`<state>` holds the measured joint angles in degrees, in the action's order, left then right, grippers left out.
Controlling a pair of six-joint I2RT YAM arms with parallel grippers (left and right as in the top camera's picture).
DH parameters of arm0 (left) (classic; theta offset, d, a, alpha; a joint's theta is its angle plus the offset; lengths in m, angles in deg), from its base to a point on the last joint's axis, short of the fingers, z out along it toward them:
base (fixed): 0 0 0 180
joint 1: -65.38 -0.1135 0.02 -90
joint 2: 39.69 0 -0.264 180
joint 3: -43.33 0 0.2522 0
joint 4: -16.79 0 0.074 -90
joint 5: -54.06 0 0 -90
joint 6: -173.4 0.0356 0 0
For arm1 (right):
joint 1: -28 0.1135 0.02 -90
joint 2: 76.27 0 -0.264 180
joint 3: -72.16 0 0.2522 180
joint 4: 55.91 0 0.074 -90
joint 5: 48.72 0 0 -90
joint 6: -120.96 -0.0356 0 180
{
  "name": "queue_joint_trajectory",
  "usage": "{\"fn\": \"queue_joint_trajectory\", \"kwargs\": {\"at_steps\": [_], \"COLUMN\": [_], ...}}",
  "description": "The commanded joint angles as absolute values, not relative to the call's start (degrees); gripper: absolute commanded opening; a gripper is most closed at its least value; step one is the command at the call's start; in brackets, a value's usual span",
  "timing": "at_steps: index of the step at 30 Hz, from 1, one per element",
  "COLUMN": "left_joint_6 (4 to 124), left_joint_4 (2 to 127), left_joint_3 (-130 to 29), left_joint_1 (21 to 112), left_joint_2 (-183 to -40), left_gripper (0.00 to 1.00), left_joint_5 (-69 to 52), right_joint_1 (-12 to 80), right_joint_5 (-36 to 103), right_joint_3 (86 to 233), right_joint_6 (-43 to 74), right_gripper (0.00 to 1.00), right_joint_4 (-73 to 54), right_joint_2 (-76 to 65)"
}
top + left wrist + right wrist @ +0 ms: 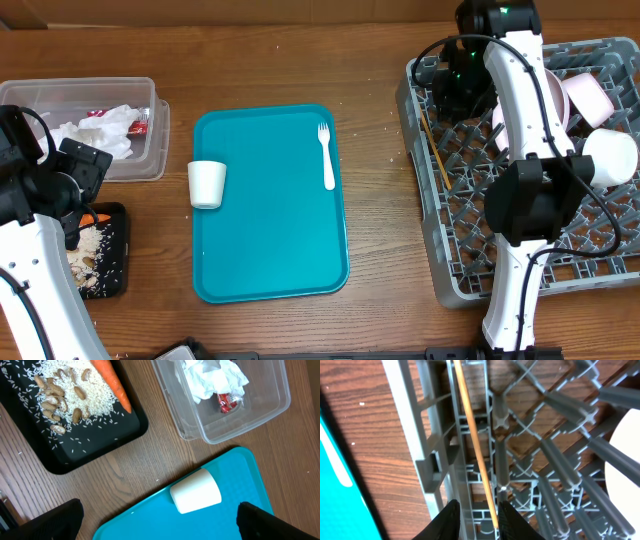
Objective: Sort waste into correct bins and load items into the dishwasher
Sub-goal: 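Carry the chopstick right and drop it into the dish rack, then return the right gripper to the white plastic fork on the tray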
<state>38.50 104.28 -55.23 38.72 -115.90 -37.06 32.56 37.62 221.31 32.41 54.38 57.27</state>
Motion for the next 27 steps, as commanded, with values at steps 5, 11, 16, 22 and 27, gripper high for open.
{"fn": "queue_joint_trajectory", "kwargs": {"at_steps": [5, 11, 16, 22, 27], "left_joint_6": [38.0, 38.0, 38.0, 38.0, 38.0], "left_joint_4": [104.2, 104.2, 104.2, 104.2, 104.2], "left_joint_3": [-55.7, -55.7, -55.7, -55.7, -55.7], "left_joint_1": [38.7, 38.7, 38.7, 38.7, 38.7], "left_joint_2": [-116.2, -116.2, -116.2, -116.2, -116.2], "left_gripper": [1.00, 1.00, 1.00, 1.00, 1.00], "left_joint_5": [-37.5, -37.5, -37.5, -37.5, -37.5], "right_joint_1": [37.9, 46.3, 55.0, 62.4, 63.1], "right_joint_5": [34.5, 20.5, 32.1, 41.3, 41.2], "right_joint_3": [221.4, 220.5, 213.2, 196.1, 186.2], "right_joint_6": [27.7, 27.6, 16.2, 9.0, 5.5], "right_gripper": [0.35, 1.00, 1.00, 1.00, 1.00], "right_joint_4": [52.8, 47.8, 36.8, 19.0, 10.0], "right_joint_2": [47.2, 45.3, 47.2, 47.6, 47.6]}}
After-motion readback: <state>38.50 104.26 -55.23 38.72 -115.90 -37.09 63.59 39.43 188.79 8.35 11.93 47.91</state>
